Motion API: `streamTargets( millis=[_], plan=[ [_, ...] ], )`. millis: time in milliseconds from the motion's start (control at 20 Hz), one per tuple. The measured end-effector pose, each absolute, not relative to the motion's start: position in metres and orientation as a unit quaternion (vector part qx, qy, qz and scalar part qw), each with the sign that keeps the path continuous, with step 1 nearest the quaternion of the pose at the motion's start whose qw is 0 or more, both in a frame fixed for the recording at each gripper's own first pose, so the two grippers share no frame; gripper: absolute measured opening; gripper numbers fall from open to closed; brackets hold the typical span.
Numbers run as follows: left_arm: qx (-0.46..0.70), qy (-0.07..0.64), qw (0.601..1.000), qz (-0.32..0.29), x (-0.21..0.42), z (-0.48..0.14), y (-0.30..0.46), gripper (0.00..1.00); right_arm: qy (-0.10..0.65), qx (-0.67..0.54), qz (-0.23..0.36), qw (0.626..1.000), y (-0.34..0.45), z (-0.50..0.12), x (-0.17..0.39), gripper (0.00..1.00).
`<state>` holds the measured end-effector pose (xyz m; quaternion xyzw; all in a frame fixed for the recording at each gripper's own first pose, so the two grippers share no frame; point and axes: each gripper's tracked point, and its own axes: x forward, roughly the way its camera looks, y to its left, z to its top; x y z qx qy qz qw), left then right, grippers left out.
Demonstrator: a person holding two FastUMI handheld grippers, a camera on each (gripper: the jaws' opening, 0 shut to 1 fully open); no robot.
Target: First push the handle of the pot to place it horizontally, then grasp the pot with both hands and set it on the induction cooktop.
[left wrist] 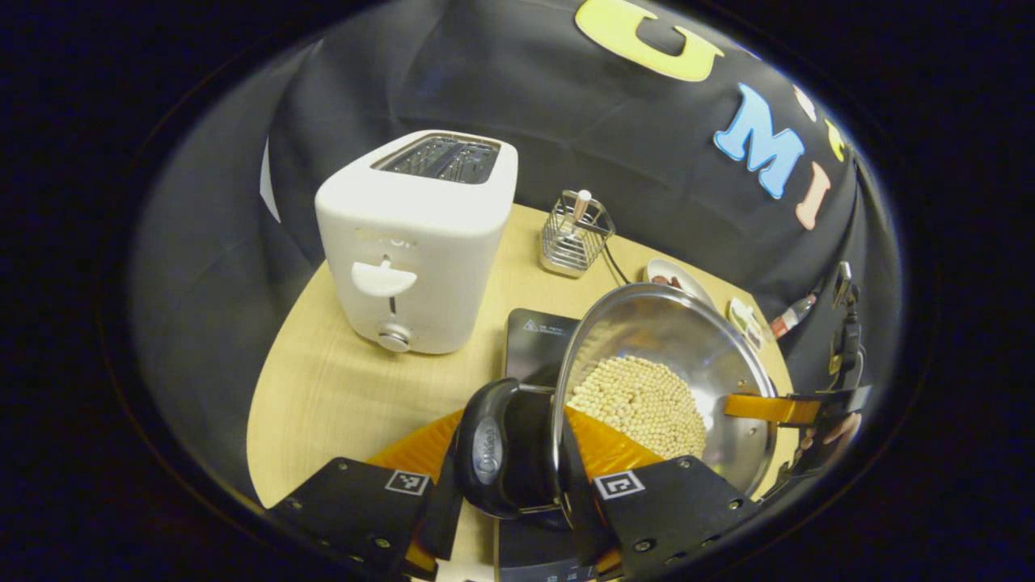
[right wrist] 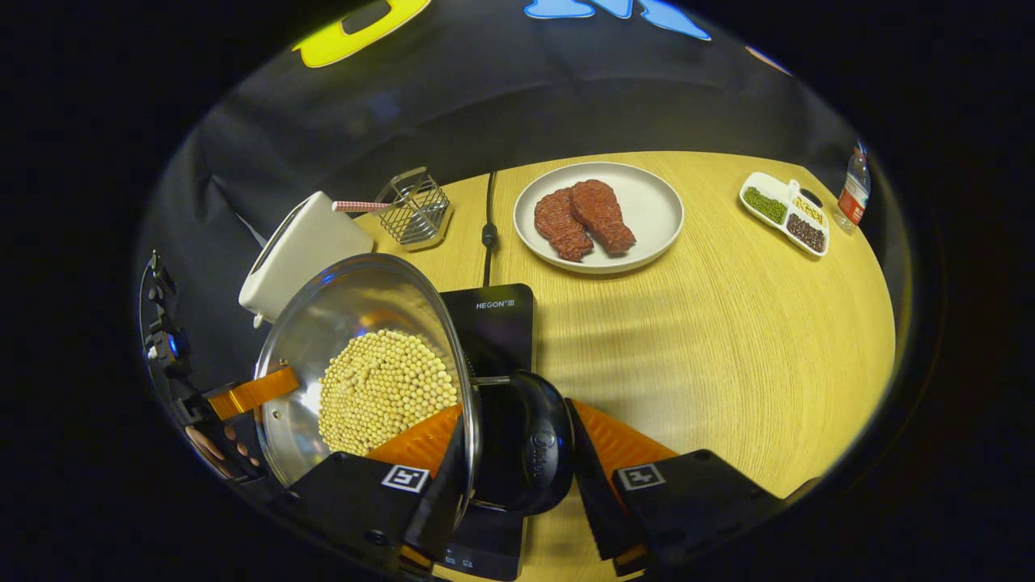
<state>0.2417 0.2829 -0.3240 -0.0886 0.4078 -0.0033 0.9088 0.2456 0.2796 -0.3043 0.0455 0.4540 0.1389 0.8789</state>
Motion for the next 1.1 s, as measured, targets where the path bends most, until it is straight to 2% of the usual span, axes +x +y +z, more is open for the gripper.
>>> streamTargets(
  millis=[50, 100, 150, 200, 250, 300, 350, 400, 750, 1100],
  plan=[
    [-0.076, 0.413, 0.907, 0.006, 0.240, -0.323, 0.286, 0.68, 0.457, 0.042, 0.142, 0.877, 0.278, -0.303, 0.241, 0.66],
    [-0.071, 0.412, 0.908, 0.011, 0.241, -0.323, 0.285, 0.70, 0.454, 0.035, 0.144, 0.879, 0.276, -0.302, 0.239, 0.81],
    [-0.068, 0.414, 0.908, 0.018, 0.240, -0.322, 0.285, 0.81, 0.449, 0.027, 0.143, 0.882, 0.273, -0.300, 0.239, 0.95],
    [-0.061, 0.413, 0.909, 0.019, 0.238, -0.318, 0.284, 0.81, 0.443, 0.021, 0.141, 0.885, 0.269, -0.296, 0.238, 0.95],
    [-0.052, 0.406, 0.912, 0.018, 0.237, -0.311, 0.283, 0.73, 0.439, 0.018, 0.141, 0.887, 0.268, -0.293, 0.237, 0.98],
    [-0.042, 0.396, 0.917, 0.020, 0.239, -0.301, 0.284, 0.81, 0.434, 0.016, 0.140, 0.890, 0.265, -0.289, 0.238, 0.98],
    [-0.030, 0.388, 0.921, 0.020, 0.239, -0.292, 0.283, 0.80, 0.429, 0.018, 0.140, 0.892, 0.263, -0.284, 0.237, 0.93],
    [-0.018, 0.379, 0.925, 0.023, 0.238, -0.282, 0.284, 0.80, 0.424, 0.021, 0.140, 0.894, 0.262, -0.279, 0.236, 0.99],
    [0.034, 0.307, 0.949, 0.059, 0.217, -0.210, 0.271, 0.80, 0.361, 0.037, 0.136, 0.922, 0.230, -0.215, 0.218, 0.98],
    [0.001, 0.170, 0.985, 0.016, 0.184, -0.102, 0.179, 0.80, 0.249, 0.052, 0.065, 0.965, 0.139, -0.120, 0.197, 0.98]
  ],
)
